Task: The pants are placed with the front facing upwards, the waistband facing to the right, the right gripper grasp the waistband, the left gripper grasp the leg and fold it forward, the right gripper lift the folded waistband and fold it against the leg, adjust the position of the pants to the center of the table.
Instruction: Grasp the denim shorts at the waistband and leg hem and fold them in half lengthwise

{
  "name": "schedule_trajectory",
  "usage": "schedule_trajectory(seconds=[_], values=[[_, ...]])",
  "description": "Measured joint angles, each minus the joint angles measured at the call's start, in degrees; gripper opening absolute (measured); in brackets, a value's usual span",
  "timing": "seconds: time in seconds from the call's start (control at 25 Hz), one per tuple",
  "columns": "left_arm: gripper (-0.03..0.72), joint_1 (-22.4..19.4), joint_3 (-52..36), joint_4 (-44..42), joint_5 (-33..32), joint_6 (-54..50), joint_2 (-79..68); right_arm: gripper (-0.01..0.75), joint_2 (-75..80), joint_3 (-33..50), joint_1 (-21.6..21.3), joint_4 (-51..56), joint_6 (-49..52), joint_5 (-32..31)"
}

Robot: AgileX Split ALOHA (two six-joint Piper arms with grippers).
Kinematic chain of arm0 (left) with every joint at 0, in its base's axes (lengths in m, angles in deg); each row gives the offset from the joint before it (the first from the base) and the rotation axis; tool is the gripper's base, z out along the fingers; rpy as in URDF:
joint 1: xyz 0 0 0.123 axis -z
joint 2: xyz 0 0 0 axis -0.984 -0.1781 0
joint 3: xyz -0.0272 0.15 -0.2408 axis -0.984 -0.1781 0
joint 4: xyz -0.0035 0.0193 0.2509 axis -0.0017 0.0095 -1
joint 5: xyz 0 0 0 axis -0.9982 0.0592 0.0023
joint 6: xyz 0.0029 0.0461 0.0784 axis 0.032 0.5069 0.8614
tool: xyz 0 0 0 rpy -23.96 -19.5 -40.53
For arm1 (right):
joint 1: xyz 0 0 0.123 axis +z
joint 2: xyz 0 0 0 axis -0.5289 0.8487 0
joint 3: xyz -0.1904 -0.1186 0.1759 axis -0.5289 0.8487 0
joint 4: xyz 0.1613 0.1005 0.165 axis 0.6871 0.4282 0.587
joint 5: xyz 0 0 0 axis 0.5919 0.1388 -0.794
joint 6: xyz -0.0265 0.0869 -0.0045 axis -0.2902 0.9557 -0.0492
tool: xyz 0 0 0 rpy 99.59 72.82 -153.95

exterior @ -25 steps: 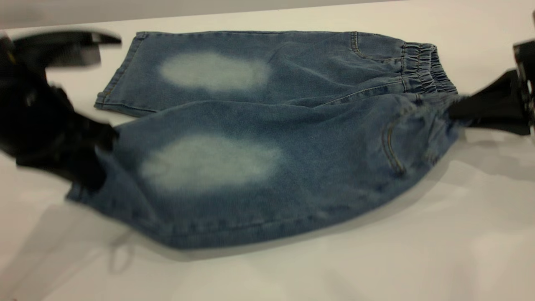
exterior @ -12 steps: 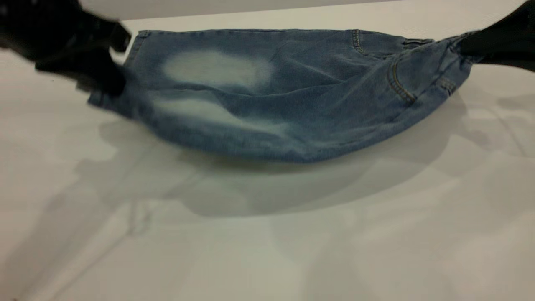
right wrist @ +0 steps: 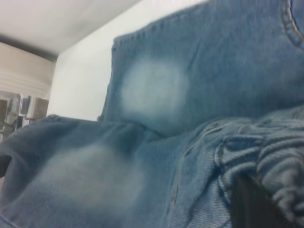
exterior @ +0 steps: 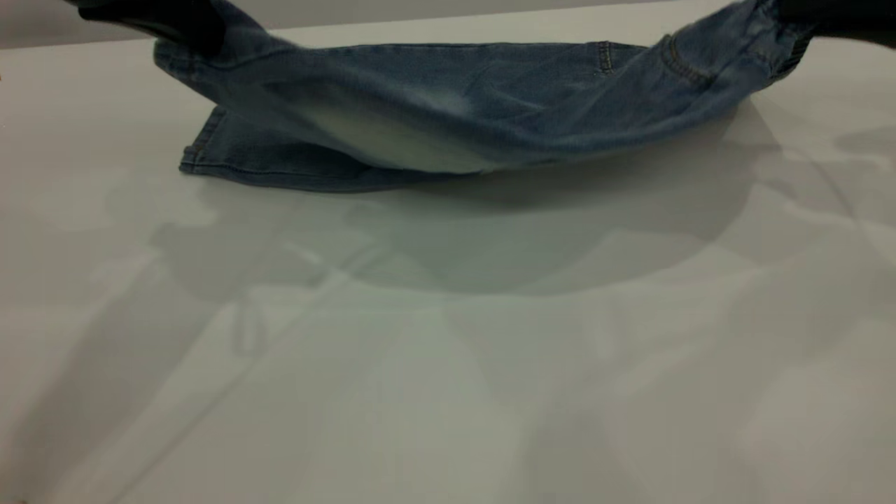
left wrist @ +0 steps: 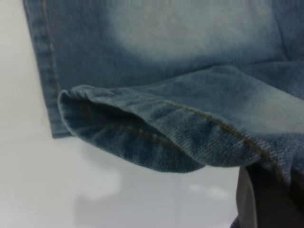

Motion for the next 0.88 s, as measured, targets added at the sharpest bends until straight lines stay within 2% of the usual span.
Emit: schedule_trajectory(seconds=[0.4,0.64,0.88], values=[[0.039,-0.03,0.0,-0.19,9.03,0.0,-0.49,0.038,0.21,-4.94,0.0,1.13,1.51,0.9],[0.039,-0.03,3.59,-0.19,9.19,-0.11,-5.18,0.038,0.21,-7.45,0.73,1.17,2.73,1.26],[0.039,-0.11,10.8,-1.7,6.52,-0.11,-11.52,0.038,0.79,-9.77,3.69,-0.24,4.71,4.8]])
